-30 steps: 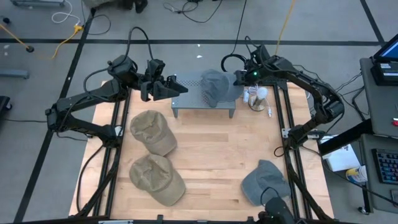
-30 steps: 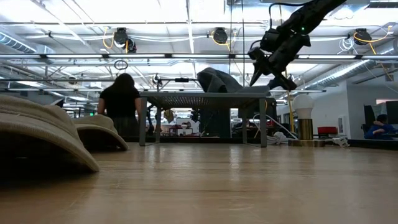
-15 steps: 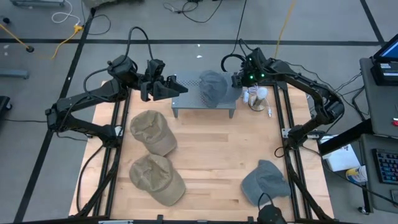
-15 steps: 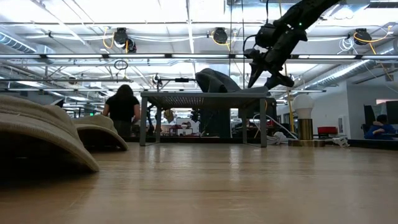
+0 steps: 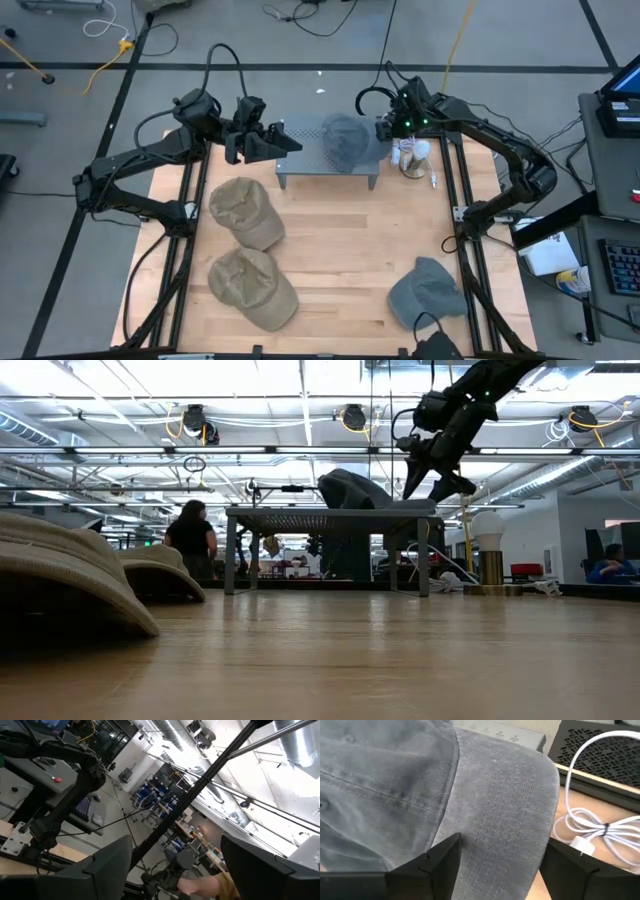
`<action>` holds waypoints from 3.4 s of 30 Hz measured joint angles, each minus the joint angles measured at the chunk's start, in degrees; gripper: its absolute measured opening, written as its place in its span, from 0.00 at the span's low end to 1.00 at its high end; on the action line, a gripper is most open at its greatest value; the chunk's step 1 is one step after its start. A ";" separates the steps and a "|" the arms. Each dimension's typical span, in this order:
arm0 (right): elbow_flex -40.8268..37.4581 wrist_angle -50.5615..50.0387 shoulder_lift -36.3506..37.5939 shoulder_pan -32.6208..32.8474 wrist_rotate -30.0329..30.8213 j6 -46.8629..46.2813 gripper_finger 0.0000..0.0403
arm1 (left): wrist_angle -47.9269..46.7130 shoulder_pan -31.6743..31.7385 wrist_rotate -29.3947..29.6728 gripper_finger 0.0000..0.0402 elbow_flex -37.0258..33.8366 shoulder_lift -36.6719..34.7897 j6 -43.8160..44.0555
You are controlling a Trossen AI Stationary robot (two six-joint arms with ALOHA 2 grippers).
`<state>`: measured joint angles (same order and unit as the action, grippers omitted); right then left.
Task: Pick & Place hat
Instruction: Put the top black cap on the shelf, then stack the black cap on top of the black cap on the shelf
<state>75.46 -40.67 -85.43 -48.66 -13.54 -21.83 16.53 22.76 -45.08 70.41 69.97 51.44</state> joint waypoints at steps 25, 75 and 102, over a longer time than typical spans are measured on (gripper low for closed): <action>-0.07 1.34 0.34 -0.45 -1.45 -4.52 0.70 | 0.02 -0.37 -2.99 0.78 0.00 0.00 1.40; 0.04 -42.49 17.65 47.62 13.76 -43.81 0.69 | 0.04 -0.36 -2.84 0.82 0.00 0.00 4.28; 0.04 -28.18 7.37 91.15 2.75 -90.16 0.69 | 0.02 -0.35 -2.95 0.84 0.00 0.00 6.34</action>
<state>75.50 -68.85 -78.06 42.49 -10.79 -111.99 16.56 22.41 -48.03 70.41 69.97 57.78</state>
